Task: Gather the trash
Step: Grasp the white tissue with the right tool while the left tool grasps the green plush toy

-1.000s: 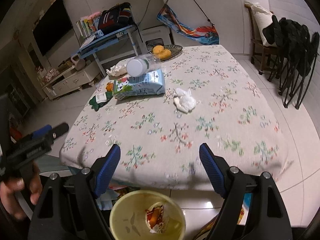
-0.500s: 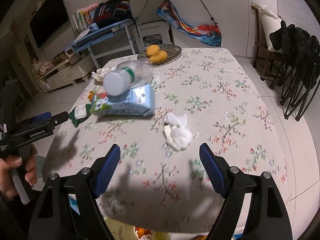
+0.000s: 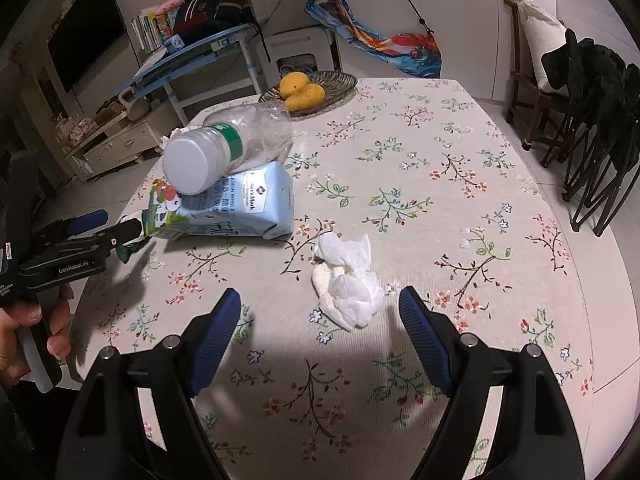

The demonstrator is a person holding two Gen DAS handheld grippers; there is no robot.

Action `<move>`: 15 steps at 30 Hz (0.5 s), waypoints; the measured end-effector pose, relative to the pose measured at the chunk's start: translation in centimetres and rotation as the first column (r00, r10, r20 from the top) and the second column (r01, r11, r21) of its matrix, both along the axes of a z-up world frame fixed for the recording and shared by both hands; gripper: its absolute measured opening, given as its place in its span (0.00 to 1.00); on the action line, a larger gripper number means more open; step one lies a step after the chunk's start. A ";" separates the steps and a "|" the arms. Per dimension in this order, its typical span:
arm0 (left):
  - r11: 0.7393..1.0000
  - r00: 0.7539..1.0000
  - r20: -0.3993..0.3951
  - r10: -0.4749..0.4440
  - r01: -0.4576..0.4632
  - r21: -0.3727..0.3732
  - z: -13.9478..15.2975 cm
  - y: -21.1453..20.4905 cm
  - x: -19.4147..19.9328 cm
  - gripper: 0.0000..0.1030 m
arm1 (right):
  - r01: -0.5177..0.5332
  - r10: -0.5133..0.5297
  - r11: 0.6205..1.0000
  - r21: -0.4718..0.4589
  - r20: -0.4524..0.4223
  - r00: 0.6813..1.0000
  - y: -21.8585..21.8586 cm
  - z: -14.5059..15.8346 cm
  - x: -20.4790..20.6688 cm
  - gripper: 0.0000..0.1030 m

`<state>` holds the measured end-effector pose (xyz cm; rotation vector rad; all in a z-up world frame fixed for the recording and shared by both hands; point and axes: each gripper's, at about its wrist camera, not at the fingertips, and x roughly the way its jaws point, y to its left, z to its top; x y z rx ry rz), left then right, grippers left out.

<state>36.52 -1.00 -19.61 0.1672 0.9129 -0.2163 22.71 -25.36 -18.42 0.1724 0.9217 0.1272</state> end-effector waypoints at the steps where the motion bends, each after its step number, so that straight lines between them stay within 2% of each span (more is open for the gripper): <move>1: 1.000 1.000 -0.006 -0.002 0.002 0.000 -0.1 0.0 0.1 0.85 | -0.001 0.001 1.000 0.000 -0.001 1.000 -0.1 -0.1 0.1 0.76; 4: 1.000 1.000 -0.012 0.006 -0.006 0.000 -0.3 0.1 0.3 0.84 | -0.001 0.001 1.000 -0.003 -0.003 1.000 -0.1 -0.2 0.2 0.76; 6: 1.000 1.000 -0.021 0.013 -0.013 0.001 -0.4 0.2 0.5 0.78 | 0.002 -0.002 1.000 -0.001 -0.007 1.000 -0.2 -0.3 0.4 0.76; 8: 1.000 0.999 -0.045 0.011 -0.012 -0.008 -0.7 0.4 0.7 0.65 | 0.005 -0.005 1.000 -0.002 -0.010 1.000 -0.3 -0.4 0.6 0.76; 9: 1.000 0.998 -0.057 0.010 -0.011 -0.005 -0.9 0.4 0.8 0.61 | 0.005 -0.005 1.000 -0.002 -0.013 1.000 -0.3 -0.5 0.7 0.76; 15: 1.000 0.999 -0.049 0.004 -0.004 -0.007 -0.8 0.3 0.7 0.48 | 0.004 -0.004 1.000 -0.008 -0.015 1.000 -0.1 -0.7 0.9 0.76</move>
